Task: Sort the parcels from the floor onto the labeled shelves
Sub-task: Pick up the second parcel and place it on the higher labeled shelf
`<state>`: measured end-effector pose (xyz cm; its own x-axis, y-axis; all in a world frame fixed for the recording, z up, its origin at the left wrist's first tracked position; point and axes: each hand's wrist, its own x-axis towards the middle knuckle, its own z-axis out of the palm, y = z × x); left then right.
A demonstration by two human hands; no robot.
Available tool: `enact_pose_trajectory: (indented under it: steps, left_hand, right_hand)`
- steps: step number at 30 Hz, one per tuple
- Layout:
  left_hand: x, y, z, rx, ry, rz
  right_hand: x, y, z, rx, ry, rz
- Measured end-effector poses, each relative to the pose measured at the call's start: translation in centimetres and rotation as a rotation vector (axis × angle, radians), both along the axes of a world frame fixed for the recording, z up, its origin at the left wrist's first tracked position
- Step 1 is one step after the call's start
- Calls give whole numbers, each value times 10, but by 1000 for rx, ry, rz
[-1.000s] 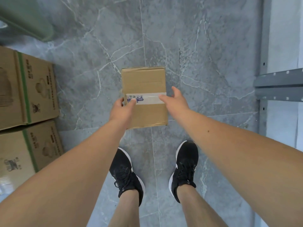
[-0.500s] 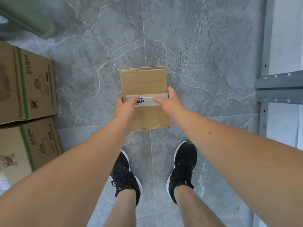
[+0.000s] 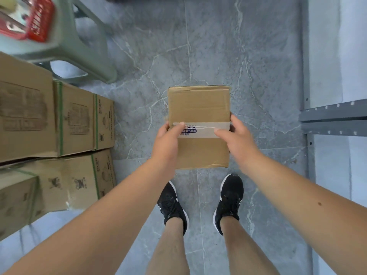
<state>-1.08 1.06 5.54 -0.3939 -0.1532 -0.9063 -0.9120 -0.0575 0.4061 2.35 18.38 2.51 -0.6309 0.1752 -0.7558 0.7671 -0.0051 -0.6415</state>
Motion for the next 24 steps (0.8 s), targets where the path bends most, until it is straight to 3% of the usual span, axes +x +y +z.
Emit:
enact_pose_trajectory:
  steps: [11,24]
  left_hand:
    - [-5,-19,229,78,372,-137]
    - [47,-30,528,28,773,-52]
  right_hand:
    - [-13,11,240,-12,288,51]
    - [9,-1,550,61,647,77]
